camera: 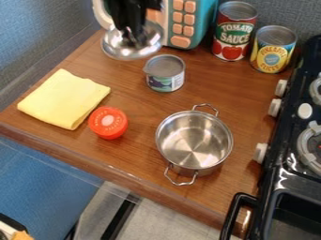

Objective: Put the lid on the silver bowl

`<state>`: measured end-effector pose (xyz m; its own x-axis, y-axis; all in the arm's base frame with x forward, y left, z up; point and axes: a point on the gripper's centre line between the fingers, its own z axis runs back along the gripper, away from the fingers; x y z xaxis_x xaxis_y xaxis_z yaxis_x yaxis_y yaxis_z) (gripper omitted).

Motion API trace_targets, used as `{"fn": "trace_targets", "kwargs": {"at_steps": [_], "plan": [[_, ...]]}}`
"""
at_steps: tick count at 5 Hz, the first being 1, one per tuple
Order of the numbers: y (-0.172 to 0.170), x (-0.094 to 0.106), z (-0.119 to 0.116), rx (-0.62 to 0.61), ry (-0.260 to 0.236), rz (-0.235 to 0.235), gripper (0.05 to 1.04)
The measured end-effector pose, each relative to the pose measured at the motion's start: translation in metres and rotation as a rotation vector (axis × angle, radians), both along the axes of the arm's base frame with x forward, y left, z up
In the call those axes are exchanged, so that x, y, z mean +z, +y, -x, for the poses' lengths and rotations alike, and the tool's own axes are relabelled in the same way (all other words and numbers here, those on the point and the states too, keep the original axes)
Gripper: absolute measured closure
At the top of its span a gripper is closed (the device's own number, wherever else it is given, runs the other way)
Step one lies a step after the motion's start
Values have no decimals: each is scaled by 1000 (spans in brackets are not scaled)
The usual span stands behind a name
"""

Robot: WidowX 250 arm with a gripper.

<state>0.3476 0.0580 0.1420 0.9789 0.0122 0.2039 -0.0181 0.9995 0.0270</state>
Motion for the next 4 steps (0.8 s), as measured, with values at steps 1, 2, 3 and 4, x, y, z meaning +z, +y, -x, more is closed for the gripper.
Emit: {"fn": "trace_targets", "kwargs": {"at_steps": [1, 2, 3, 4], "plan": [[-50, -8, 20, -121, 15, 10, 801], [-95, -19, 35, -220, 21, 7, 801], [-116, -34, 46, -275, 35, 0, 801], [-129, -43, 54, -314, 41, 1, 801]]}}
